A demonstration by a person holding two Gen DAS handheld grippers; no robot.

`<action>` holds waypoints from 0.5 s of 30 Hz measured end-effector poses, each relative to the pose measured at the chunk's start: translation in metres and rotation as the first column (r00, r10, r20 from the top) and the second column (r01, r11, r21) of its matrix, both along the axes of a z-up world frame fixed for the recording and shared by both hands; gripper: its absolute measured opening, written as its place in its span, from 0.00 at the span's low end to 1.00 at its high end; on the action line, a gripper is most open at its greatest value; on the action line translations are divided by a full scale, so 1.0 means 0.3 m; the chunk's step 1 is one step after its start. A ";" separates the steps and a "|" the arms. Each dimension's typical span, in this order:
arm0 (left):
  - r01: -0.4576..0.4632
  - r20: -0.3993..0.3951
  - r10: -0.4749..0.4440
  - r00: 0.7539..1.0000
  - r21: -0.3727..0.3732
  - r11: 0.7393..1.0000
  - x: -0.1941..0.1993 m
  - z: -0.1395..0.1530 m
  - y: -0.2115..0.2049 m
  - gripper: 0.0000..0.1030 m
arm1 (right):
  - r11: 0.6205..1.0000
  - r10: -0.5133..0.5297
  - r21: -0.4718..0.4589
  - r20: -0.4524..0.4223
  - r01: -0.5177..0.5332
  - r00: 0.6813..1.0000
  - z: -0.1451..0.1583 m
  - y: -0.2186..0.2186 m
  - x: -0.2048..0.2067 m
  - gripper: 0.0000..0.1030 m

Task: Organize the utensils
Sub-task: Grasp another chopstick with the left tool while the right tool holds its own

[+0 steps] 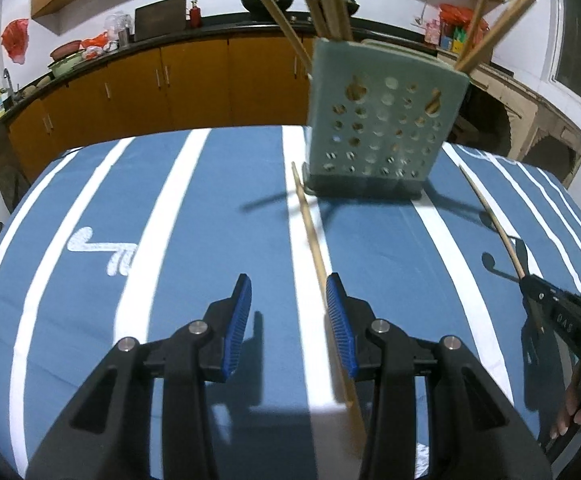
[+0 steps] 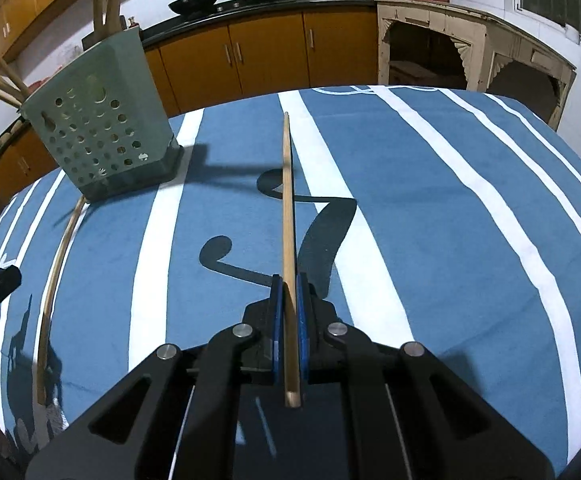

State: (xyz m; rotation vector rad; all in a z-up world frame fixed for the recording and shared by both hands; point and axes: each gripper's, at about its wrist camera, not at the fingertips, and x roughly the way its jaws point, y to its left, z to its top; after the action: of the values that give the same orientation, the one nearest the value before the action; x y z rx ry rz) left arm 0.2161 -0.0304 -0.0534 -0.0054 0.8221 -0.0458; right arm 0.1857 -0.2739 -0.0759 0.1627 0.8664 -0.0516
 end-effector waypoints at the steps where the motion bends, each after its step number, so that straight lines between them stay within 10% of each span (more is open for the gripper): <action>1: 0.004 -0.007 -0.004 1.000 0.003 1.000 0.001 -0.008 -0.010 0.38 | 1.000 0.002 -0.002 -0.001 -0.002 1.000 0.000 0.002 0.000 0.07; 10: -0.010 -0.060 0.013 0.998 0.048 0.999 0.023 -0.080 -0.057 0.44 | 1.000 0.019 -0.014 -0.004 -0.019 1.000 -0.001 0.011 0.003 0.07; 15: -0.018 -0.069 0.021 0.997 0.054 0.998 0.027 -0.096 -0.038 0.17 | 0.999 0.046 -0.022 -0.004 -0.046 0.999 0.001 0.030 0.004 0.07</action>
State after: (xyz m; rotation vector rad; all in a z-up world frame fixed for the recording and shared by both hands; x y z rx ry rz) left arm 0.2242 -0.0419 -0.0821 0.0354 0.8923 -0.0051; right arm 0.1868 -0.2650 -0.0757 0.1218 0.8723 -0.0186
